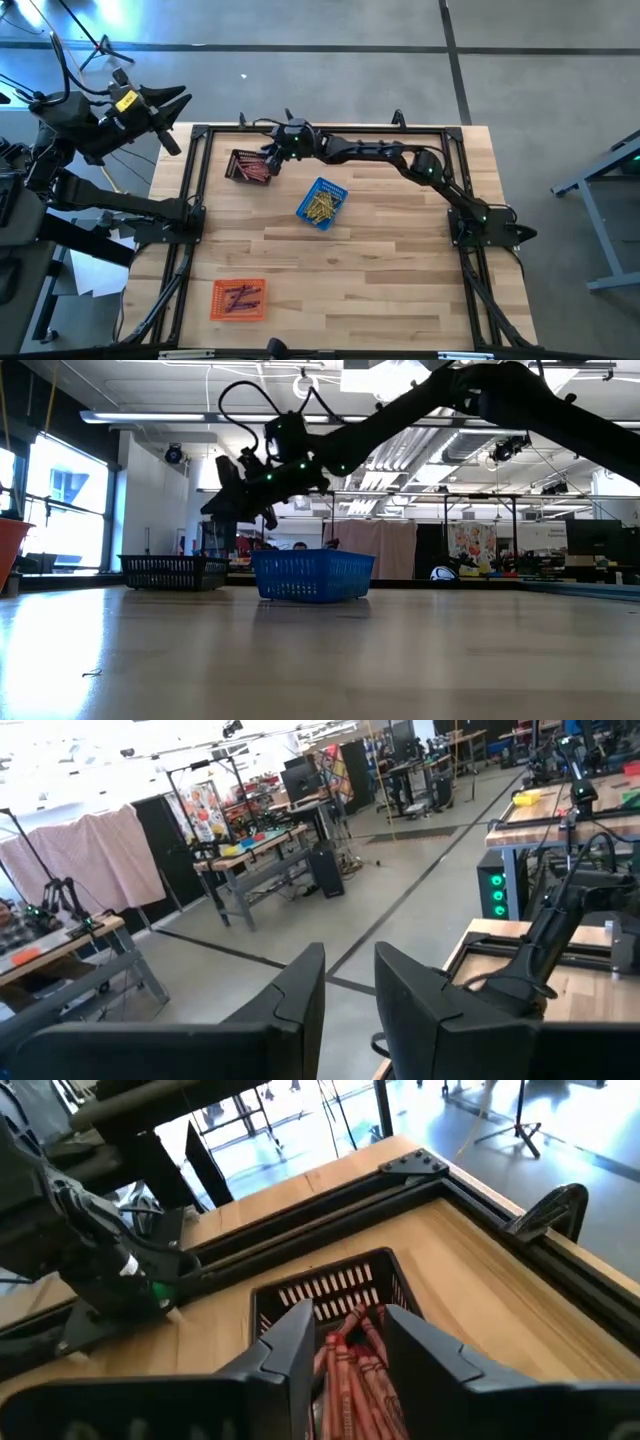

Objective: Sort crayons
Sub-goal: Return to Home Position

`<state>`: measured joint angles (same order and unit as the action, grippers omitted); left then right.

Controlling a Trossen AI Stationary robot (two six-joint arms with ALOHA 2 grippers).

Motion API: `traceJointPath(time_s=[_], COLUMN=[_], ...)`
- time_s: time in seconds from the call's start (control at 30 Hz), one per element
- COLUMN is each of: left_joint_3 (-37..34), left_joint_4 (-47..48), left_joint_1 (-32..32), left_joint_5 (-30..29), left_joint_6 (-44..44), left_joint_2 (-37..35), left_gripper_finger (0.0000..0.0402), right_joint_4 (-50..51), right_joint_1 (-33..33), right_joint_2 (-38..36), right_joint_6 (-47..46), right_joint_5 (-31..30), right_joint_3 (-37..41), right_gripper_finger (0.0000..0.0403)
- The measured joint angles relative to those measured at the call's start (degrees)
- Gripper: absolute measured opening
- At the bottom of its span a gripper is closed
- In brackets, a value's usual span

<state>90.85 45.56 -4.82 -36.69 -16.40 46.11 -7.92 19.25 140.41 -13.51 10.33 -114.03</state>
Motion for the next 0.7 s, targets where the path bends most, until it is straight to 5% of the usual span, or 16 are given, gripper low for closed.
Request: traceJointPath(time_s=[0.13,0.33,0.7], left_joint_3=[0.0,0.0,0.0], left_joint_4=[0.1,0.1,2.0], left_joint_1=[0.0,0.0,0.0], left_joint_5=[0.0,0.0,0.0], left_joint_6=[1.4,1.3,1.6], left_joint_2=[0.0,0.0,0.0], left_gripper_finger=[0.0076,0.0076,0.0076], right_joint_4=[11.5,44.5,94.7], right_joint_1=[0.6,2.7,4.3], right_joint_2=[-3.1,-10.0,-15.5], right_joint_6=[1.4,14.3,24.5], right_joint_5=[1.6,4.5,17.3], right_joint_3=[-3.3,-8.9,-8.8], right_gripper_finger=[0.0111,0.0112,0.0112])
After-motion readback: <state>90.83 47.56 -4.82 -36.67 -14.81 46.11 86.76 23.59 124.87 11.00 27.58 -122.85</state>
